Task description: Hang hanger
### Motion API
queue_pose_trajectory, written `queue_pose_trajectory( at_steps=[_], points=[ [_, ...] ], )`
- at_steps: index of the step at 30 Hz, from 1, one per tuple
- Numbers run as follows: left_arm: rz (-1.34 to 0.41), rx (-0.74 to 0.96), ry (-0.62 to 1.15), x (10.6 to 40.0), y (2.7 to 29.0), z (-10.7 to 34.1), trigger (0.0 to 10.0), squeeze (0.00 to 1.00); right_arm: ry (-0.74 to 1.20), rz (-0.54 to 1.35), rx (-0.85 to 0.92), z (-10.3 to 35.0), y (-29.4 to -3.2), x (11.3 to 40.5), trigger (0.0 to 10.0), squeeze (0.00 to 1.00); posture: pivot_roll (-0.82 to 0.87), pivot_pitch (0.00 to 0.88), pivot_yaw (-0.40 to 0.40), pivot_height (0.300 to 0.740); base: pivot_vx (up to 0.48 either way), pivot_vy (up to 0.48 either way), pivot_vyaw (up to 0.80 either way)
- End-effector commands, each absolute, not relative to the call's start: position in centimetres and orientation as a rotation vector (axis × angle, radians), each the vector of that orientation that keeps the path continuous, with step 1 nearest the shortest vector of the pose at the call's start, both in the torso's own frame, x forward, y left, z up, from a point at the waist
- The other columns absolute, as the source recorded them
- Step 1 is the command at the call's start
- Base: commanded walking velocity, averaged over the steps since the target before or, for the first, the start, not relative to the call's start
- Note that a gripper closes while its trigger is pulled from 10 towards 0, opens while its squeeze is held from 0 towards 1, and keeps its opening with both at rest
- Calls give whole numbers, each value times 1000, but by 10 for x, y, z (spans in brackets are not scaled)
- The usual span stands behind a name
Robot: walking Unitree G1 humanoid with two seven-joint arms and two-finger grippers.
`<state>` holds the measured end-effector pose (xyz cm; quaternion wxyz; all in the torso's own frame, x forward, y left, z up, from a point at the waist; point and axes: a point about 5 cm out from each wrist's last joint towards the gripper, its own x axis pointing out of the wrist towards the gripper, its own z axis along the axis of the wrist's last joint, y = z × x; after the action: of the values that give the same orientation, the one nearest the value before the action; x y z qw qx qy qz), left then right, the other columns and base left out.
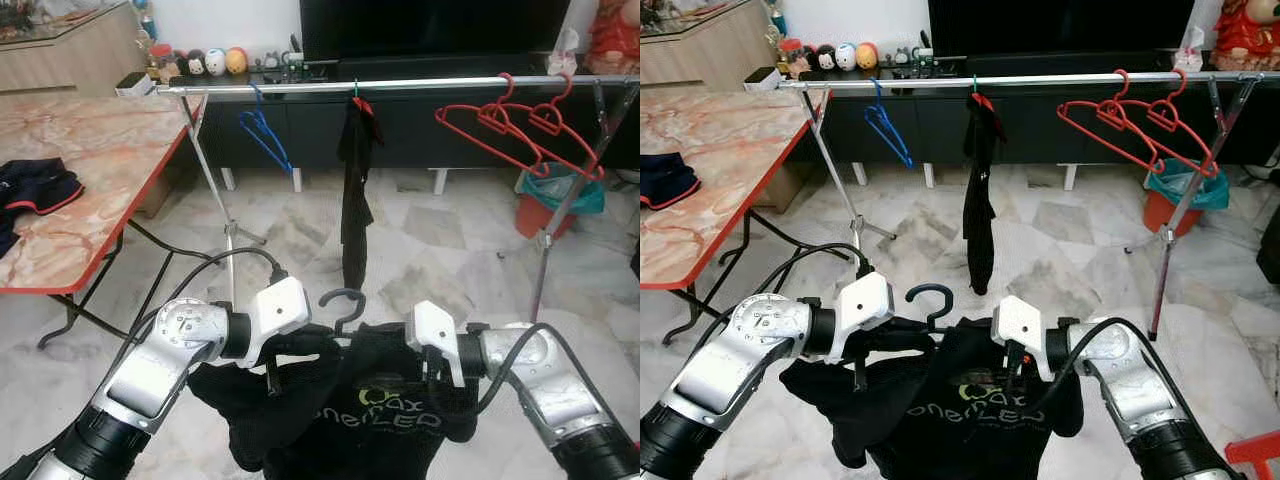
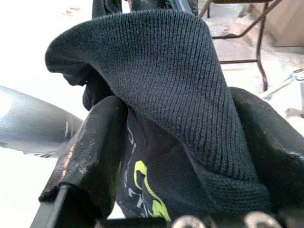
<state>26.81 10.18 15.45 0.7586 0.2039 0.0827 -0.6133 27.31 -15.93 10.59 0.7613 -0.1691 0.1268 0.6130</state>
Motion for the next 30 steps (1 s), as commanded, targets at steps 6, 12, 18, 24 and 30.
queue_pose_trajectory(
  at_steps=[6,12,18,24,30],
  points=[
    [-1280,471,157,275,105,158,0,0,239,1324,-374,113,-158,272,10000,0,-12,0,76,719,0,0,0],
    [-1301,460,163,274,104,158,0,0,234,1303,-382,118,-162,274,10000,0,-19,0,76,719,0,0,0],
    [-1301,462,165,273,103,156,0,0,221,1283,-399,123,-167,276,10000,0,-22,0,73,719,0,0,0],
    [-1297,464,162,274,103,156,0,0,213,1271,-378,124,-165,277,0,0,-19,0,73,719,0,0,0],
    [-1298,476,166,274,104,155,0,0,221,1280,-376,123,-164,276,0,0,-17,0,71,719,0,0,0]
  ],
)
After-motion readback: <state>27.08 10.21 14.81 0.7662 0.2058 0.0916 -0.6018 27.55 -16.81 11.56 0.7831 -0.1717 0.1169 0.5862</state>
